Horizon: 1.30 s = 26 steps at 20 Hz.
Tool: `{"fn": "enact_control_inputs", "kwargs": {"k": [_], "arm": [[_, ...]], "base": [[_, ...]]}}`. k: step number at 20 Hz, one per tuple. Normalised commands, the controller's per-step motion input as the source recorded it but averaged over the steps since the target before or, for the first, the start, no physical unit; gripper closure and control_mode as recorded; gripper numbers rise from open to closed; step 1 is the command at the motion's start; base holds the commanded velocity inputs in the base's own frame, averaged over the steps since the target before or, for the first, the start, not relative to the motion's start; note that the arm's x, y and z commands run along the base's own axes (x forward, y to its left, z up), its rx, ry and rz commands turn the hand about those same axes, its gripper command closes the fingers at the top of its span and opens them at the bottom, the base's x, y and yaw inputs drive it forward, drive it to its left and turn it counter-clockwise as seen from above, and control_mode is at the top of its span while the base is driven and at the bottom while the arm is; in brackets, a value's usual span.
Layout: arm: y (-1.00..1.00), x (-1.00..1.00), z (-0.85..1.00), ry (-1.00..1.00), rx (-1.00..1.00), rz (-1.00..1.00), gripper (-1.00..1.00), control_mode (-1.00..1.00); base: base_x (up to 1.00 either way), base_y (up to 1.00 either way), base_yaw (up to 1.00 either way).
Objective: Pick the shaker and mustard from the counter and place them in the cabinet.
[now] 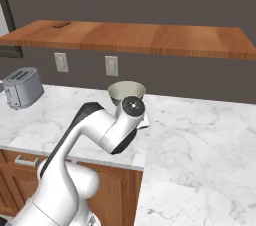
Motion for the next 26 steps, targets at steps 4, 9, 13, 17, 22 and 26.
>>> {"fn": "enact_control_inputs", "kwargs": {"k": [4, 9, 13, 17, 22, 26], "arm": [[0.10, -0.12, -0.34, -0.10, -0.01, 0.28, -1.00, -1.00], [0.10, -0.04, -0.30, -0.03, -0.02, 0.26, -1.00, -1.00], [0.07, -0.02, -0.20, -0.02, -0.02, 0.23, -1.00, -1.00], [0.00, 0.00, -0.03, -0.04, 0.00, 0.18, -1.00, -1.00], [0.00, 0.00, 0.00, -0.04, 0.08, 0.11, -1.00, -1.00], [0.01, 0.00, -0.03, -0.02, 0.08, 0.07, -1.00, -1.00]], "base": [[0.00, 0.00, 0.00], [0.00, 0.00, 0.00], [0.00, 0.00, 0.00], [0.00, 0.00, 0.00], [0.00, 0.00, 0.00], [0.00, 0.00, 0.00]]}}
